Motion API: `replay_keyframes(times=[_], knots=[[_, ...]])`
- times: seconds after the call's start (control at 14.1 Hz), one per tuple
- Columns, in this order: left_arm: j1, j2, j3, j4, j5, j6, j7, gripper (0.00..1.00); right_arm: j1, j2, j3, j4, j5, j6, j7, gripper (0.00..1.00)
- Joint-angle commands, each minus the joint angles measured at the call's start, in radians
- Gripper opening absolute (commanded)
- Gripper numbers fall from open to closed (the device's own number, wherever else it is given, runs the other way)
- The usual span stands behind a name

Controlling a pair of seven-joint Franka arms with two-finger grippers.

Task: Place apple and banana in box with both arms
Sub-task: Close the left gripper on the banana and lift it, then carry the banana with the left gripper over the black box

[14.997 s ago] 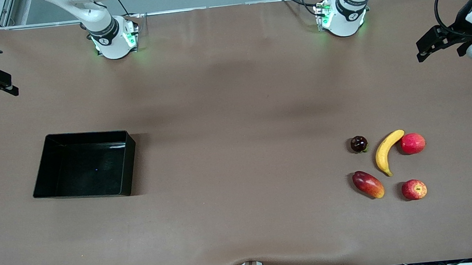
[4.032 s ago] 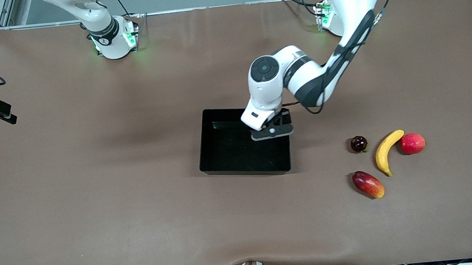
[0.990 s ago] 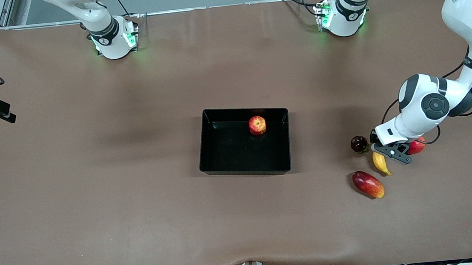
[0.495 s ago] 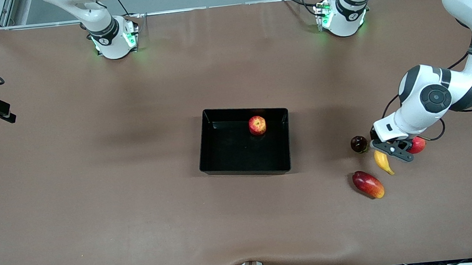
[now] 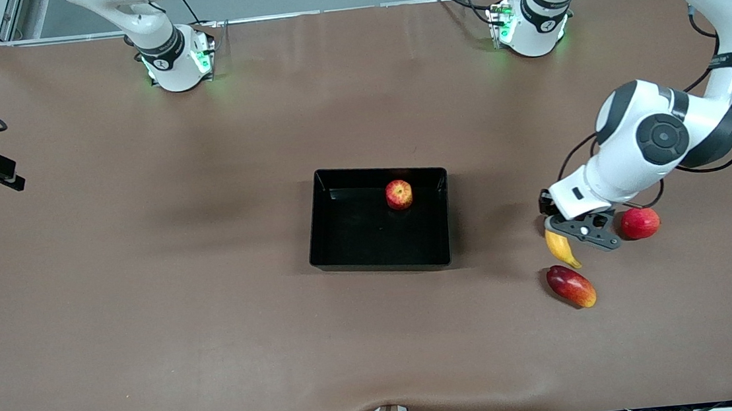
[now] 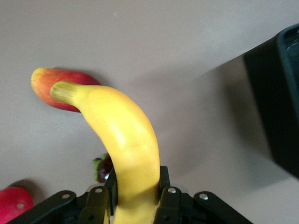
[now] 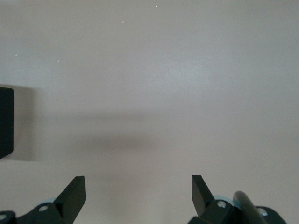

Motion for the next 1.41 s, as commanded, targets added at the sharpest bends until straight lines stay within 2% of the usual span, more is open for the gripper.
replay_keyframes(times=[0.0,0.35,0.5,0.71,0.78,0.92,1.13,1.34], knots=[[-0.114,0.037,0.002,0.12,-0.051,-0.102,-0.122,0.0,-0.018,-0.005,0.015,0.006,-0.006,-0.01,-0.004,1.0],[-0.311,0.115,0.01,0.22,-0.045,-0.113,-0.355,0.0,-0.021,-0.004,0.013,0.007,-0.006,-0.008,-0.006,1.0],[-0.434,0.144,0.068,0.282,-0.043,-0.113,-0.398,0.0,-0.02,-0.005,0.013,0.007,-0.004,-0.008,-0.004,1.0],[-0.659,0.172,0.218,0.37,-0.057,-0.113,-0.521,0.0,-0.023,-0.004,0.013,0.006,-0.004,-0.008,-0.006,1.0],[-0.721,0.202,0.245,0.414,-0.057,-0.113,-0.553,0.0,-0.027,-0.004,0.013,0.006,-0.004,-0.008,-0.006,1.0],[-0.816,0.253,0.288,0.482,-0.055,-0.108,-0.633,0.0,-0.032,-0.004,0.013,0.006,-0.004,-0.008,-0.006,1.0],[-0.957,0.29,0.395,0.543,-0.058,-0.093,-0.653,0.0,-0.032,-0.004,0.013,0.006,-0.004,-0.008,-0.006,1.0],[-1.02,0.336,0.427,0.568,-0.065,-0.017,-0.693,0.0,-0.035,-0.002,0.013,0.006,-0.004,-0.01,-0.006,1.0]])
